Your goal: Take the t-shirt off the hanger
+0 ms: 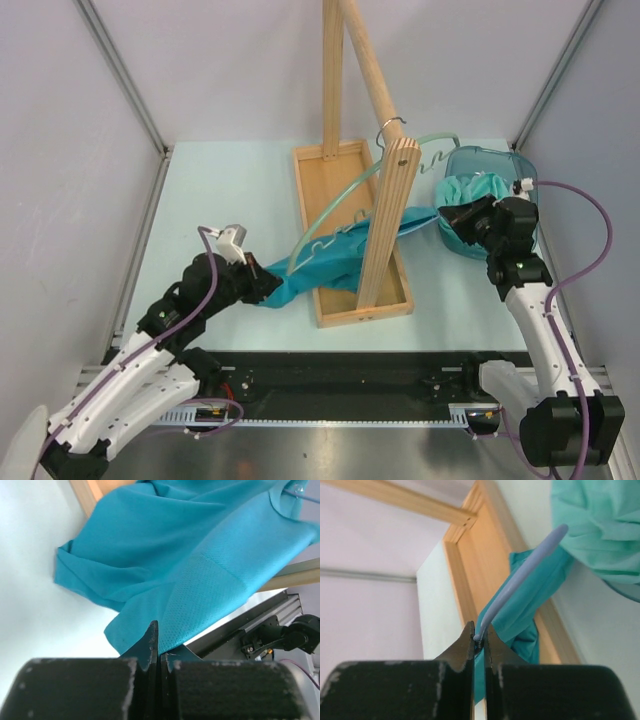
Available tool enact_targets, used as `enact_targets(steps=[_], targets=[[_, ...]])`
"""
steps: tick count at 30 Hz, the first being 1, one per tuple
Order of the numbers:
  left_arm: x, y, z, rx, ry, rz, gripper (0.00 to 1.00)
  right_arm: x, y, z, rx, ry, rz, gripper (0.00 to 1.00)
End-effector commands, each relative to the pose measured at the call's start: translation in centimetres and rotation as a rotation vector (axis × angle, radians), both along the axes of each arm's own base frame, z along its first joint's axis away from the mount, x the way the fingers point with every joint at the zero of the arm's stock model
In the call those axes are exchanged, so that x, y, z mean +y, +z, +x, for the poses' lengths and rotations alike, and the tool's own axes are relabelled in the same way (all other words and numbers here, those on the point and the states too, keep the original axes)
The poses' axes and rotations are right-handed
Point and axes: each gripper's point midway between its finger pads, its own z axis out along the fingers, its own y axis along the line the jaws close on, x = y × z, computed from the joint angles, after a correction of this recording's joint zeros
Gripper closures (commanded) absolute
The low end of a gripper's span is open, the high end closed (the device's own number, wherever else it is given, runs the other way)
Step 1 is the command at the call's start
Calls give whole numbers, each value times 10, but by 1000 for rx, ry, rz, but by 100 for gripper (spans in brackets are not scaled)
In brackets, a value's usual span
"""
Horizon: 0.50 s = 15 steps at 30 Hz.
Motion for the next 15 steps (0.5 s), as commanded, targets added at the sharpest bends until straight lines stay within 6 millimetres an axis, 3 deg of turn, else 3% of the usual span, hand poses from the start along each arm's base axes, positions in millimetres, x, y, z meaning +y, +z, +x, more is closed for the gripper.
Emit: enact_targets(steps=[1,4,6,10,13,15], targets=[[-24,6,8,11,-68,-75,100,35,35,-22,-144,239,33,100],[-42,5,10,36,-136,-106,100,41,38,-44,-161,301,31,100],[-49,8,11,24,-170,-123,100,44,28,-57,-141,333,24,100],[-55,9,20,15,-182,-101,100,28,22,-77,-140,289,-8,100],[-57,14,25,1,-191,-87,99,21,18,-84,-123,253,7,100],[-58,17,25,-3,-198,-87,91,17,19,-81,-115,228,7,100]])
